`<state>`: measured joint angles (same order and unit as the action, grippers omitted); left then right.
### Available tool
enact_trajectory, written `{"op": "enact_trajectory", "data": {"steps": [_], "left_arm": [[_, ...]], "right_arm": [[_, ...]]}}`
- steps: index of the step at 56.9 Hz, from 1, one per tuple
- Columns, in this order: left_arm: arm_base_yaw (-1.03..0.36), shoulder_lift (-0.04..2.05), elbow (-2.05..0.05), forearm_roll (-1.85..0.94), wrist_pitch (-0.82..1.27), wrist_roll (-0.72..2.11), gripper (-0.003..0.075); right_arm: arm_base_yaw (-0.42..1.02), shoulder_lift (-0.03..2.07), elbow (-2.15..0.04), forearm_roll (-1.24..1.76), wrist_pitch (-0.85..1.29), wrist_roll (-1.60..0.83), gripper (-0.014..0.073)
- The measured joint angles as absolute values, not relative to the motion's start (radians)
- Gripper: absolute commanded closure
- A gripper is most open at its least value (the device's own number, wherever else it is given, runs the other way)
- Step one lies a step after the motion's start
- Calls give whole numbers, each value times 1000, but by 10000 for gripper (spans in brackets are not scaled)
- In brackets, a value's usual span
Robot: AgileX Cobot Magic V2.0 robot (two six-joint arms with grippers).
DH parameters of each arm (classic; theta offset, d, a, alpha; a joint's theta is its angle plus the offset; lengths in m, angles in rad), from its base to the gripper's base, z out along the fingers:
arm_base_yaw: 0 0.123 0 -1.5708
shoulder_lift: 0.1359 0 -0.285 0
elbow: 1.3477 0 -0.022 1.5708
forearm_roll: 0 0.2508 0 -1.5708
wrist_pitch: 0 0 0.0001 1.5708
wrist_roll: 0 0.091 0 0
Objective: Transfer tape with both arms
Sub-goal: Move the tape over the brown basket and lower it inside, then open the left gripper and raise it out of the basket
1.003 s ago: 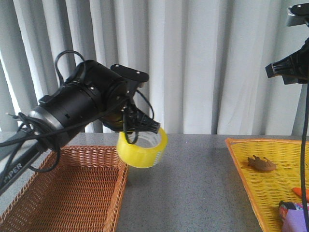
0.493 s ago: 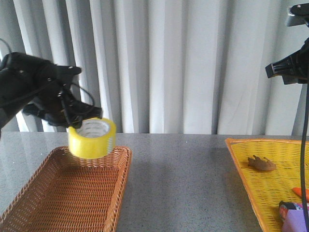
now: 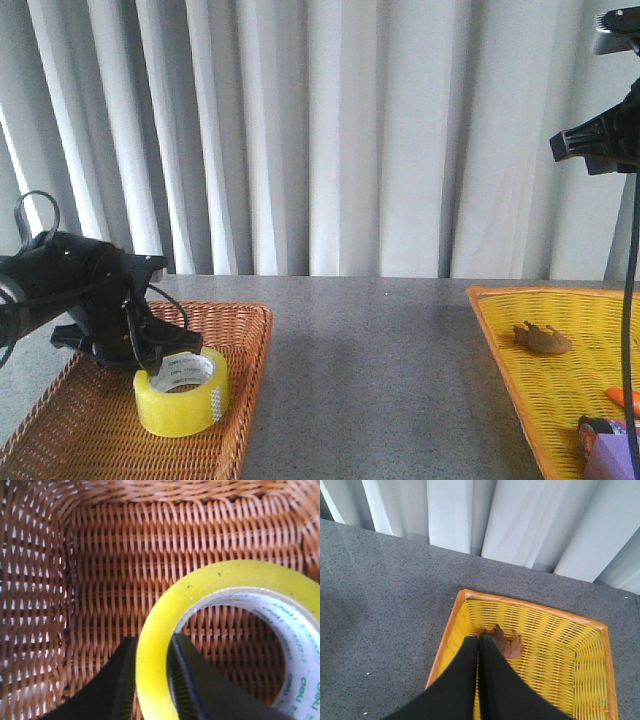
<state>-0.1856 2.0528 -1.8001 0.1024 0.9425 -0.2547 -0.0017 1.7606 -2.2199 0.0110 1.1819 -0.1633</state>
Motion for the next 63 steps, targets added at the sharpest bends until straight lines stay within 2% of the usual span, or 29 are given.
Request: {"op": "enact_trajectory", "data": {"steps": [11,17,29,35,44,51,57,63], "left_arm": [[-185,2035,-1749,105,880,-258,558],[-185,2035,-1746,105,868,-258,477],[-185,2035,-1746,63,843,-259,260],[-185,2035,-1751,53,832,-259,213],[-186,2032,-1818,49,867,-253,229],[-186,1993,-1887,49,889,-242,275],[-186,1918,-1942,49,892,-240,349],[-186,1814,-1968,49,876,-240,460]], "right_arm": [[-2,1761,-2220,11,1182,-163,602],[-2,1761,-2220,11,1182,-163,602],[-2,1761,-2220,11,1183,-163,602],[-2,1761,-2220,11,1183,-163,602],[-2,1761,-2220,11,1183,-163,602],[-2,1761,-2220,11,1183,-163,602],[-2,1761,-2220,11,1183,-163,602],[-2,1761,-2220,11,1183,-163,602]]}}
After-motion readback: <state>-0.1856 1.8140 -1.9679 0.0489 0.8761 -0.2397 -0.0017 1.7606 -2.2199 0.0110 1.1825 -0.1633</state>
